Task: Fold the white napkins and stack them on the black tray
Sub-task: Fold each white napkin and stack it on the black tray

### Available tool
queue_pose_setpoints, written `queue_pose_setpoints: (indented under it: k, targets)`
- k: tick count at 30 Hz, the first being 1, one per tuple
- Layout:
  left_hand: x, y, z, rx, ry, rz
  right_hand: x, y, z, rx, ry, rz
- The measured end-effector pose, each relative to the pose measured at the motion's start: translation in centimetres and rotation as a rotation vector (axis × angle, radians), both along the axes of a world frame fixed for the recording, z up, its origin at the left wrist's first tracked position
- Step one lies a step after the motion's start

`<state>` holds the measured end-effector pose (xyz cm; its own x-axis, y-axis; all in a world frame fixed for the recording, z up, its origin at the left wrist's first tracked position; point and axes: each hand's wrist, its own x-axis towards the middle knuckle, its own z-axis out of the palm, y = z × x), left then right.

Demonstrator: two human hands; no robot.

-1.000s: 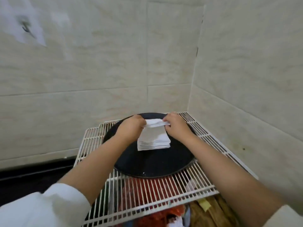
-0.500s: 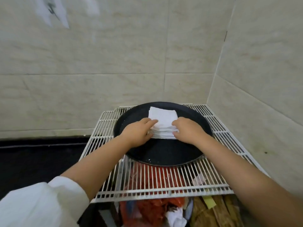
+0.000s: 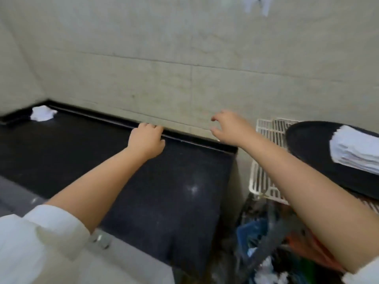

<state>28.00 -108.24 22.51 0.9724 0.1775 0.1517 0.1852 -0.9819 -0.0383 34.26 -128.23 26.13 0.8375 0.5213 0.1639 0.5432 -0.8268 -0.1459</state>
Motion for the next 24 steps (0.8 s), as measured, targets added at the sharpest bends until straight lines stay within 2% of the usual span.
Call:
queue_pose_setpoints:
  k: [7,13,18,24]
  targets:
    - [-13.8,23.0,0.9,0.006,-0.120,0.306,-7.7,25.1,-1.5,0.132,0.009,0.242]
    - [-20.9,36.2,0.9,0.004,-0.145,0.526,-12.8,43.2,-1.0,0.046,-0.014,0.474]
    - [-23.9,47.2,-1.8,0.000,-0.101,0.690,-13.5,56.5,-2.1,-0.027,-0.053,0.671]
    - [-23.0,61.4,-2.3,-0.026,-0.042,0.852,-9.8,72.9,-2.4,-0.071,-0.007,0.775]
